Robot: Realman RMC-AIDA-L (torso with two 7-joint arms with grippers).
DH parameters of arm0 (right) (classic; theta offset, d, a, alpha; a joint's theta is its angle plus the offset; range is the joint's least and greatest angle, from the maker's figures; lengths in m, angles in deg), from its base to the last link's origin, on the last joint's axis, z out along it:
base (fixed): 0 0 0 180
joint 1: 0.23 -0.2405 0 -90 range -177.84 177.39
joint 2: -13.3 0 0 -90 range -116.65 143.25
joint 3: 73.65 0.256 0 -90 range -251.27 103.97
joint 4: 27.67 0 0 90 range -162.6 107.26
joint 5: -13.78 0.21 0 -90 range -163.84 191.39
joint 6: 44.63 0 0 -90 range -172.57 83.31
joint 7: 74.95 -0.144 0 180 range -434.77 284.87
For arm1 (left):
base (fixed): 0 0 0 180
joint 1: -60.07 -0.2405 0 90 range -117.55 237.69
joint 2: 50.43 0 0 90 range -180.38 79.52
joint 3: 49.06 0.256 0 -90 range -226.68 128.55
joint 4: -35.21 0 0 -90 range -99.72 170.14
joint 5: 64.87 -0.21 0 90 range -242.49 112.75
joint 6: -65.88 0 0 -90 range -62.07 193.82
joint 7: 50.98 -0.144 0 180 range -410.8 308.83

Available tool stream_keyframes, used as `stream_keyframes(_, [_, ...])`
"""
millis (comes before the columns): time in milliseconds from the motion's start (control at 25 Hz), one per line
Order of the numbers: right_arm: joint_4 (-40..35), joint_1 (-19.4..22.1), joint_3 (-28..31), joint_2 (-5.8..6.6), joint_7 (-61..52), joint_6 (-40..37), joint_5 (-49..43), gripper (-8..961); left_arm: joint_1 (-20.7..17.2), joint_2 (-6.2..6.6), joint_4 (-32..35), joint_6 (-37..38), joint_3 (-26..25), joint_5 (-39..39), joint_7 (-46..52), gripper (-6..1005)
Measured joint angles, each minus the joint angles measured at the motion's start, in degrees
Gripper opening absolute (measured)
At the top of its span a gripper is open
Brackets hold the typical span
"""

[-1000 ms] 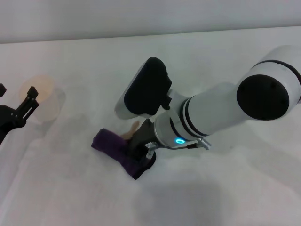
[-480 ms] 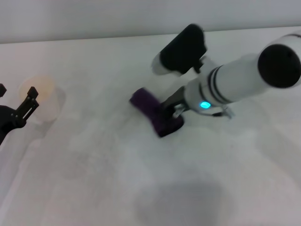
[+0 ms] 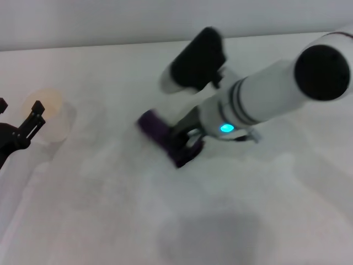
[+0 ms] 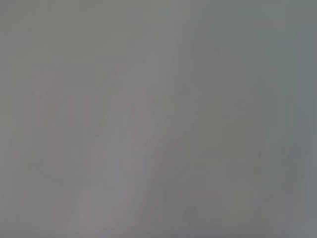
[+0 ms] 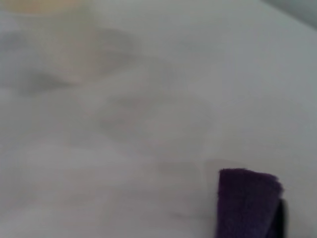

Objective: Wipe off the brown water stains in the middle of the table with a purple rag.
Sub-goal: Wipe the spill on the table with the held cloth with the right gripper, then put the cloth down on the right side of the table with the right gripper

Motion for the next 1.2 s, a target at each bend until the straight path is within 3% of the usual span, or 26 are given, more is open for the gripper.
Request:
stream_keyframes(240, [-2.8, -3.5, -7.9, -0.10, 1.1, 1.3, 6.1, 94, 0.2, 0.00, 0.2, -0.1, 0.0, 0.0, 0.1, 879])
stream_keyframes(520, [-0.5, -4.4, -9.0, -0.12, 2.3, -0.2, 6.9, 97, 0.8, 0.00, 0.2, -0.5, 0.0, 0.0, 0.2, 880])
stream_keyframes(880, [6.2, -3.5, 0.3, 0.53, 4.8, -1.7, 5.6, 100, 0.6, 0.09, 0.2, -0.5, 0.0, 0.0, 0.2, 880])
stream_keyframes(1200, [2.1, 5.9, 14.1, 0.71, 9.2, 1.7, 3.6, 103, 0.4, 0.09, 0.2, -0.3, 0.0, 0.0, 0.2, 879])
